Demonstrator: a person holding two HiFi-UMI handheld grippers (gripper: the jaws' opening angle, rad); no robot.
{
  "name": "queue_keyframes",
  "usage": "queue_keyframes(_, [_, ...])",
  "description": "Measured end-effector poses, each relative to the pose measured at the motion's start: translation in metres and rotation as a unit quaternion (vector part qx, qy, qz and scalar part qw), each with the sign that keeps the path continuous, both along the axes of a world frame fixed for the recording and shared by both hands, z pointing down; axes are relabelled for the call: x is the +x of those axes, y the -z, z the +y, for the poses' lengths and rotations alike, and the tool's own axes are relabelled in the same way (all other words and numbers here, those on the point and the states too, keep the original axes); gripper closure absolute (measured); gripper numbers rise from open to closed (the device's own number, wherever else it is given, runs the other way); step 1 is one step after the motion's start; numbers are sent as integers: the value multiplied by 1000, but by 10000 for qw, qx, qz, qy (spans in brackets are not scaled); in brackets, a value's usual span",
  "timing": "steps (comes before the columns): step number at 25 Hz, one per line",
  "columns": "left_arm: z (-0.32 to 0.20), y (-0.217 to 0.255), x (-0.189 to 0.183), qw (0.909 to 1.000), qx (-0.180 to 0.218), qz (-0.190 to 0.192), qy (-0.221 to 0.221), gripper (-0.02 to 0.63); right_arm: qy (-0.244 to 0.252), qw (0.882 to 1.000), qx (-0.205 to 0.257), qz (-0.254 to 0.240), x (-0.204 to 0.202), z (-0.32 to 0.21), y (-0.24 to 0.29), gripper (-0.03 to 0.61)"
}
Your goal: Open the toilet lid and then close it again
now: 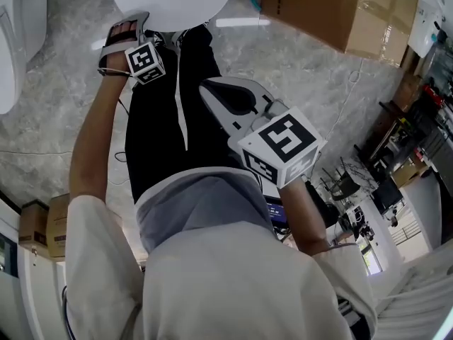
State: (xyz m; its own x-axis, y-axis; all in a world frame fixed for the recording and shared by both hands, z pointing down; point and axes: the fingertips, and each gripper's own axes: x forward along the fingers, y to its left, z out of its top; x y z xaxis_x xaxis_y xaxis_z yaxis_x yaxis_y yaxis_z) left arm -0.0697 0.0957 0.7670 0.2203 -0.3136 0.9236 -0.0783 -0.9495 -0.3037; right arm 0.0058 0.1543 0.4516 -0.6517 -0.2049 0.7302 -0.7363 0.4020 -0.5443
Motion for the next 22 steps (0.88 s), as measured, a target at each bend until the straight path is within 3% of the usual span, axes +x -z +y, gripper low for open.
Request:
queue_keyframes(5, [3,-13,-3,9997,-166,-144,106,359,2,9999,-98,-31,0,5,-6,566])
queue_keyframes(10, [4,-17,-5,9974,-623,-92,355,359,-45,9999,-104,-34,-1,-1,-3,566])
queue_keyframes(13, [3,-13,-2,9969,-681,-64,377,359,-38,10000,-72,-27,1,-6,2,566])
queue_keyframes(18, [9,-4,-13,9925,-733,107,971,359,-35,10000,28,-21,-1,-13,7,566])
queue_keyframes(22, [20,17,-21,9808,-969,387,1650,360,-31,9998,150,-98,-4,-17,17,566])
